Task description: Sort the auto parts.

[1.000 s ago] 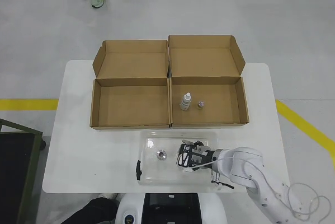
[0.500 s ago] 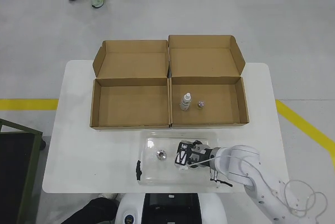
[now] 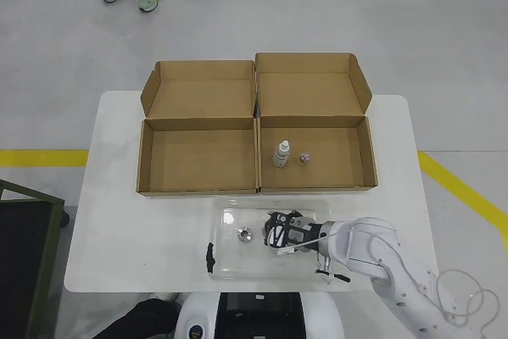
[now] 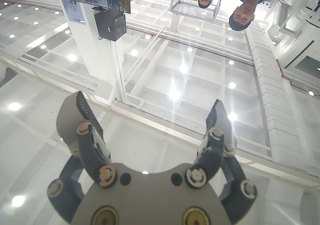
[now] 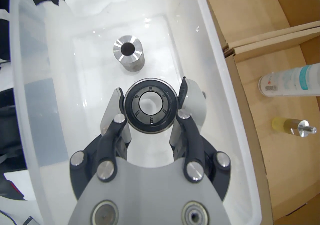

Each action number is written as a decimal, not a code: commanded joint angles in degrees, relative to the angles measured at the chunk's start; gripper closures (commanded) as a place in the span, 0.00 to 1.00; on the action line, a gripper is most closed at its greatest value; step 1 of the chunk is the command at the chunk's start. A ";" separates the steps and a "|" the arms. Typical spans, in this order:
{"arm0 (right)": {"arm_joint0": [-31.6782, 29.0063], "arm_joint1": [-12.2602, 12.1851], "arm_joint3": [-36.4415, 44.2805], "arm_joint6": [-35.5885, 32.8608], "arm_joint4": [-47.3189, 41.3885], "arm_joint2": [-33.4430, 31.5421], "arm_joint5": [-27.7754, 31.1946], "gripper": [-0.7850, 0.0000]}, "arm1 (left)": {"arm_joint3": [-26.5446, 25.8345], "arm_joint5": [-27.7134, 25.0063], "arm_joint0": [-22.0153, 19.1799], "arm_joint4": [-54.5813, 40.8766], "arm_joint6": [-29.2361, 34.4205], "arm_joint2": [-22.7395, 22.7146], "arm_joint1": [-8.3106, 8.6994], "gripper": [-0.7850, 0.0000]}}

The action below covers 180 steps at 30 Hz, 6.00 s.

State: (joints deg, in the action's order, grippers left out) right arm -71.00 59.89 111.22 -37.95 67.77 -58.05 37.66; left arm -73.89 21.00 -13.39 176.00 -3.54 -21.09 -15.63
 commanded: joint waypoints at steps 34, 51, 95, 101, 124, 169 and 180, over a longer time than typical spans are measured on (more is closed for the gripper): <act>0.95 0.44 2.82 16.27 -14.85 -4.37 -1.05 1.00 | 0.00 0.00 0.00 0.00 0.00 0.00 0.00 0.00; 5.72 1.00 6.85 17.68 -19.20 -6.54 -3.11 1.00 | 0.00 0.00 0.00 0.00 0.00 0.00 0.00 0.00; 32.83 12.65 -28.91 10.09 -10.85 20.94 -19.92 1.00 | 0.00 0.00 0.00 0.00 0.00 0.00 0.00 0.00; 32.93 13.56 -30.26 8.14 -9.36 22.00 -19.89 1.00 | 0.00 0.00 0.00 0.00 0.00 0.00 0.00 0.00; 32.68 15.30 -30.23 5.27 -6.90 19.77 -18.28 0.29 | 0.00 0.00 0.00 0.00 0.00 0.00 0.00 0.00; 3.84 7.37 -5.15 6.36 13.35 7.84 1.85 0.07 | 0.00 0.00 0.00 0.00 0.00 0.00 0.00 0.00; 5.52 7.94 -8.96 6.36 13.28 9.93 1.54 0.19 | 0.00 0.00 0.00 0.00 0.00 0.00 0.00 0.00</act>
State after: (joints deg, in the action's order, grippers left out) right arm -65.66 67.76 102.63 -31.60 81.01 -48.35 39.31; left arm -73.89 21.00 -13.39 176.00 -3.54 -21.09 -15.63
